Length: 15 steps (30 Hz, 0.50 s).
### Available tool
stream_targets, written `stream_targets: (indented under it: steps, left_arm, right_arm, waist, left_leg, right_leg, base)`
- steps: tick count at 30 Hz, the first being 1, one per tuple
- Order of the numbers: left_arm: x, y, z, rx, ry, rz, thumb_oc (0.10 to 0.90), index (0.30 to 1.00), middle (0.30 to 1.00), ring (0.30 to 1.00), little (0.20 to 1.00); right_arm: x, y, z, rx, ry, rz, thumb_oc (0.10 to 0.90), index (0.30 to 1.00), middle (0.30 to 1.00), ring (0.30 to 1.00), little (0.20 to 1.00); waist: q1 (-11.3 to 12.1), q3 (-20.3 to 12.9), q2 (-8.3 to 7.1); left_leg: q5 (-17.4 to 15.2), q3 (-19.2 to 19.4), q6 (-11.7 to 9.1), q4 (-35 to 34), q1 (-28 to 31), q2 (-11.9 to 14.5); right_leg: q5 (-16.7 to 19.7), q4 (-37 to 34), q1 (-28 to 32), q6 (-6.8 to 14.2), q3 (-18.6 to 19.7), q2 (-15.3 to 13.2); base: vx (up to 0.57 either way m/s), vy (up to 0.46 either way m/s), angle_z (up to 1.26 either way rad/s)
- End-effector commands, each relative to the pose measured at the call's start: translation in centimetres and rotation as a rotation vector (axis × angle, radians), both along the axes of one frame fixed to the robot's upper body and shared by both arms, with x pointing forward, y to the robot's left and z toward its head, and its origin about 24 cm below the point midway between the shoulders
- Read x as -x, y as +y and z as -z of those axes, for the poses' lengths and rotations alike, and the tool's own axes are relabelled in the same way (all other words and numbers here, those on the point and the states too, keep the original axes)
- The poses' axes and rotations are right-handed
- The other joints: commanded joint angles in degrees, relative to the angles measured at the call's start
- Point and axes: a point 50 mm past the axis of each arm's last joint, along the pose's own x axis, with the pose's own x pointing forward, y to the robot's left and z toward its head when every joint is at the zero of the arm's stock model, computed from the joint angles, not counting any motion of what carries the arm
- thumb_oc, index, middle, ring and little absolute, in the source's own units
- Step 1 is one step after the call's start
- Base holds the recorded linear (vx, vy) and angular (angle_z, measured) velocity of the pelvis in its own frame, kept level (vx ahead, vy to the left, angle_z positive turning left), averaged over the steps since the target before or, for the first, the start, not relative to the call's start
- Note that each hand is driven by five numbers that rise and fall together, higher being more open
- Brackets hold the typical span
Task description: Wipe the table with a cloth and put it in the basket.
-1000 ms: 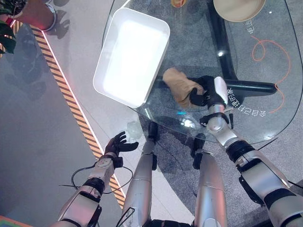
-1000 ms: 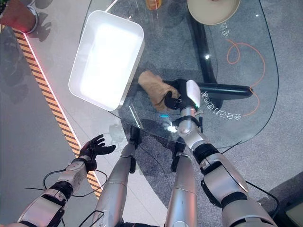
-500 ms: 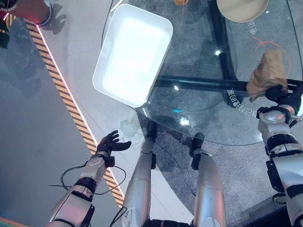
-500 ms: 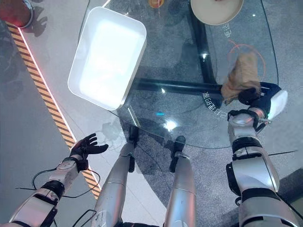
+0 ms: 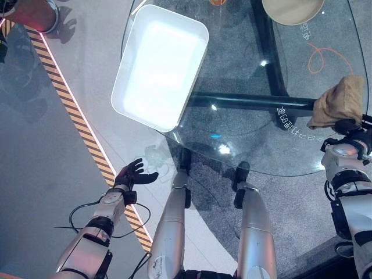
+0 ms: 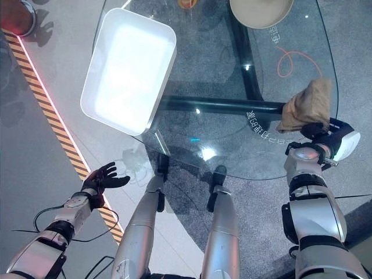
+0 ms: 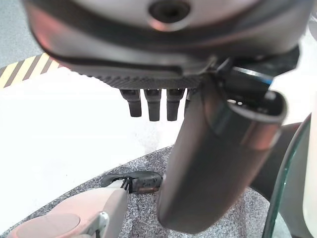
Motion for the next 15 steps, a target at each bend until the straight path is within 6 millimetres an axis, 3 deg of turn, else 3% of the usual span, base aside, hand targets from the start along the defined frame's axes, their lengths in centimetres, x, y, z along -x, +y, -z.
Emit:
stream_targets:
  steps: [1, 5, 11, 15]
  left_arm:
    - [1.6, 4.1, -0.1, -0.023, 0.008, -0.129, 0.800, 0.900, 0.900, 0.900, 0.900]
    - [1.5, 4.2, -0.2, -0.024, 0.009, -0.131, 0.800, 0.900, 0.900, 0.900, 0.900]
    - [1.2, 4.0, -0.4, -0.022, 0.007, -0.125, 0.800, 0.900, 0.900, 0.900, 0.900]
    - [1.0, 3.6, -0.4, -0.018, 0.002, -0.121, 0.800, 0.900, 0.900, 0.900, 0.900]
  right_arm:
    - [5.8, -6.4, -1.1, 0.038, -0.001, 0.345, 0.100, 0.300, 0.300, 0.300, 0.200]
    - [5.7, -6.3, -1.2, 0.052, -0.008, 0.341, 0.100, 0.300, 0.300, 0.300, 0.200]
    - [4.0, -5.2, -2.9, 0.129, -0.082, 0.231, 0.100, 0.300, 0.300, 0.300, 0.200]
    - [0.9, -2.0, -6.0, 0.299, -0.180, 0.033, 0.100, 0.300, 0.300, 0.300, 0.200]
  waist:
    - [-0.6, -1.4, -1.62]
    - [-0.7, -1.4, -1.77]
    - [-0.7, -1.4, -1.79]
    - [-0.8, -1.4, -1.72]
  left_leg:
    - [-10.6, 3.1, 2.6, 7.2, 1.6, -1.7]
    - [-10.5, 3.1, 2.5, 7.1, 1.6, -1.6]
    - [-10.5, 3.1, 2.5, 6.9, 1.7, -1.7]
    - [-10.5, 3.1, 2.3, 6.9, 1.7, -1.9]
  right_leg:
    - [5.0, -5.2, 0.4, 1.1, -0.4, 2.9]
    - [5.0, -5.3, 0.4, 1.1, -0.3, 3.0]
    - [5.1, -5.7, 0.6, 1.1, -0.2, 3.0]
    - [5.0, -5.9, 0.6, 1.1, -0.3, 2.8]
  base:
    - [0.00, 0.000, 0.00]
    - [0.00, 0.000, 0.00]
    - [0.00, 0.000, 0.00]
    - [0.00, 0.000, 0.00]
